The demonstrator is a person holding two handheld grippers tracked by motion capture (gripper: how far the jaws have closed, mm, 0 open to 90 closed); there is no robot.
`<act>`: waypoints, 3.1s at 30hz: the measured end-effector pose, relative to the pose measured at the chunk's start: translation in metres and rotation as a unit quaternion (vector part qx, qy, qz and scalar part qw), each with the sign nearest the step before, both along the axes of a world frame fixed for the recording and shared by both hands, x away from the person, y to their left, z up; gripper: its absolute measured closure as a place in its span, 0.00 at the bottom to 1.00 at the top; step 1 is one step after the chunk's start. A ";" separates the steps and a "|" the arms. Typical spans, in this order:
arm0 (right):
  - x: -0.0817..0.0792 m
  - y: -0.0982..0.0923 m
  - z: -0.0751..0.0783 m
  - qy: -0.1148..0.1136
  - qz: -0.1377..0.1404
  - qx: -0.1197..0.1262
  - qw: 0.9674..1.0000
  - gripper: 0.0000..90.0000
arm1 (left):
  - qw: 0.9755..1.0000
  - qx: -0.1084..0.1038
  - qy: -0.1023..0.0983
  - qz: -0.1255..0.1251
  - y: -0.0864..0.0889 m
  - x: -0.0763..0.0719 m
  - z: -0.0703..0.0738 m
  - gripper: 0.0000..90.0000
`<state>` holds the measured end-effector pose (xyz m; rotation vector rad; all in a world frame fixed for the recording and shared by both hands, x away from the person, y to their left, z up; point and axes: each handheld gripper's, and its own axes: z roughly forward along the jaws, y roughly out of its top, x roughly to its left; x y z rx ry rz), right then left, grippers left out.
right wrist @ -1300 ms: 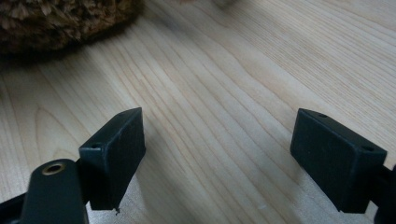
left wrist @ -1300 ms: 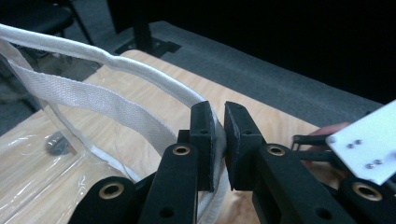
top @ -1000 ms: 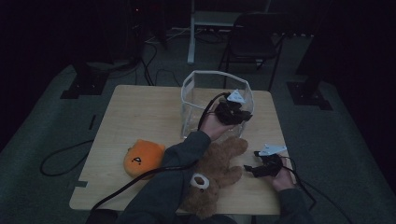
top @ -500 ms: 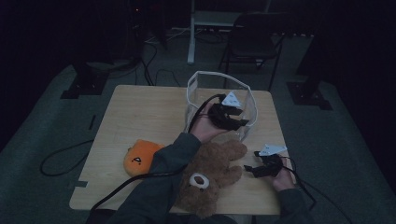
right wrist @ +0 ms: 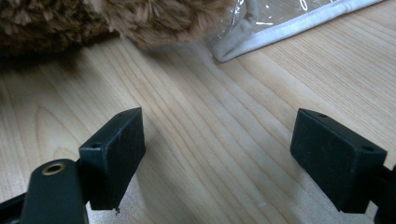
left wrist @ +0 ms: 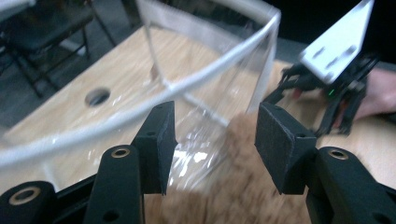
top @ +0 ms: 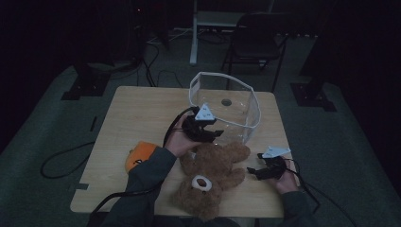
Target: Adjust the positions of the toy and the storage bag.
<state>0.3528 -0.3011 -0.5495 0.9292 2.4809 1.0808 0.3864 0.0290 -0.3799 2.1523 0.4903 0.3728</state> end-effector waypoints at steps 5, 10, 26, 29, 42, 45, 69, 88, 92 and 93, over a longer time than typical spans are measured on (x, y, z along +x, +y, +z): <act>0.000 0.000 0.000 0.000 0.000 0.001 1.000 0.19 | 1.000 -0.001 0.000 0.013 0.010 -0.001 -0.011 0.54; 0.000 0.000 0.000 -0.001 0.000 0.000 1.000 0.19 | 0.998 -0.009 0.009 0.062 0.023 -0.002 -0.045 0.61; 0.000 0.000 0.000 0.000 0.000 0.000 1.000 0.19 | 0.990 0.004 0.078 0.117 0.020 0.032 -0.100 0.52; 0.000 0.000 0.000 0.000 0.000 0.000 1.000 0.19 | 0.990 0.009 0.088 0.108 0.018 0.036 -0.104 0.53; 0.000 0.000 0.000 -0.001 0.000 0.000 1.000 0.19 | 0.993 0.050 0.056 0.090 0.025 0.020 -0.084 1.00; 0.000 0.000 0.000 0.000 0.000 0.000 1.000 0.19 | 0.993 0.045 0.048 0.094 0.027 0.020 -0.080 1.00; 0.000 0.000 0.000 0.000 -0.001 0.000 1.000 0.19 | 0.983 0.016 0.137 0.122 0.016 0.053 -0.106 0.40; 0.000 0.000 0.000 -0.001 -0.001 0.000 1.000 0.19 | 0.992 0.039 0.039 0.117 0.040 0.005 -0.055 1.00; 0.000 0.000 0.000 -0.001 0.000 0.000 1.000 0.19 | 0.992 0.032 0.032 0.121 0.054 -0.010 -0.050 1.00; 0.000 0.000 0.000 -0.001 0.000 0.000 1.000 0.19 | 0.992 0.031 0.030 0.122 0.058 -0.015 -0.047 1.00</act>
